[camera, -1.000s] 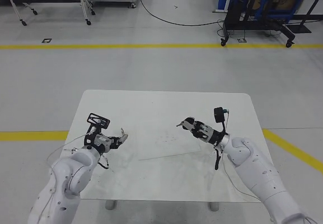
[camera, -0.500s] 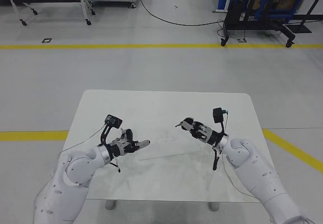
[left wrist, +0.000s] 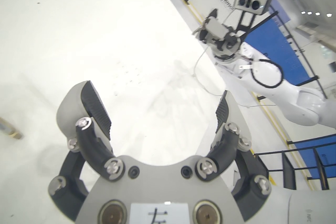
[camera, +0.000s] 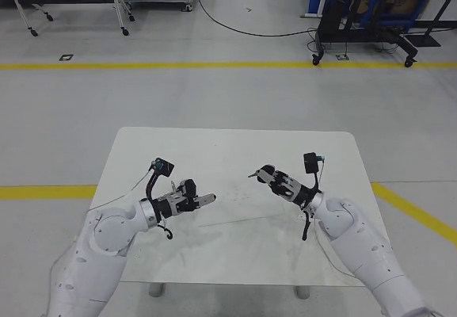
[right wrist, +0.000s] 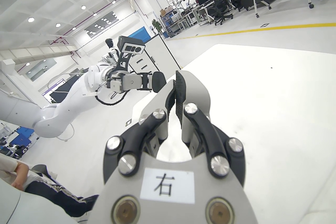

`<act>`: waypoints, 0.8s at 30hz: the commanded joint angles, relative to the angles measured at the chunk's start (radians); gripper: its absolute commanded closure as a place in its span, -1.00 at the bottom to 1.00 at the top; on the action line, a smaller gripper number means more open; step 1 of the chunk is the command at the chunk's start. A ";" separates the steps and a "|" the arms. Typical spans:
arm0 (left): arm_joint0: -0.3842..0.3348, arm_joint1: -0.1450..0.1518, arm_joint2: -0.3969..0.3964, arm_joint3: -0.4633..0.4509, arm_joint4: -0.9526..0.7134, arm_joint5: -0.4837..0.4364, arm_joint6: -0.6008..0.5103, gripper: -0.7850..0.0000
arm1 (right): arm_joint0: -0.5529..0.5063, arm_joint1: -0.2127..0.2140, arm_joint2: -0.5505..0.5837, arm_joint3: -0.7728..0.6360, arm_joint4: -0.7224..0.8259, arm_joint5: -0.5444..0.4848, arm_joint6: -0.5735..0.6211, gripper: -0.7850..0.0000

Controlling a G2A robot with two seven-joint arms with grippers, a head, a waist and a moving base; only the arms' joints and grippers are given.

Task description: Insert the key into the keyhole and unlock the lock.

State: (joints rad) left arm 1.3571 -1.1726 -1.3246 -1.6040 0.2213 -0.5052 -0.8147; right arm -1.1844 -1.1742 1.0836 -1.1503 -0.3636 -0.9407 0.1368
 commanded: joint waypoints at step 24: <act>-0.259 -0.037 0.260 0.277 -0.421 -0.105 -0.186 -0.36 | 0.051 -0.023 -0.054 0.097 0.685 0.125 0.444 1.00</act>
State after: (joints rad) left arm 1.1022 -1.2088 -1.0706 -1.3299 -0.2046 -0.6126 -1.0082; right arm -1.1356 -1.1960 1.0325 -1.0555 0.3124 -0.8166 0.5666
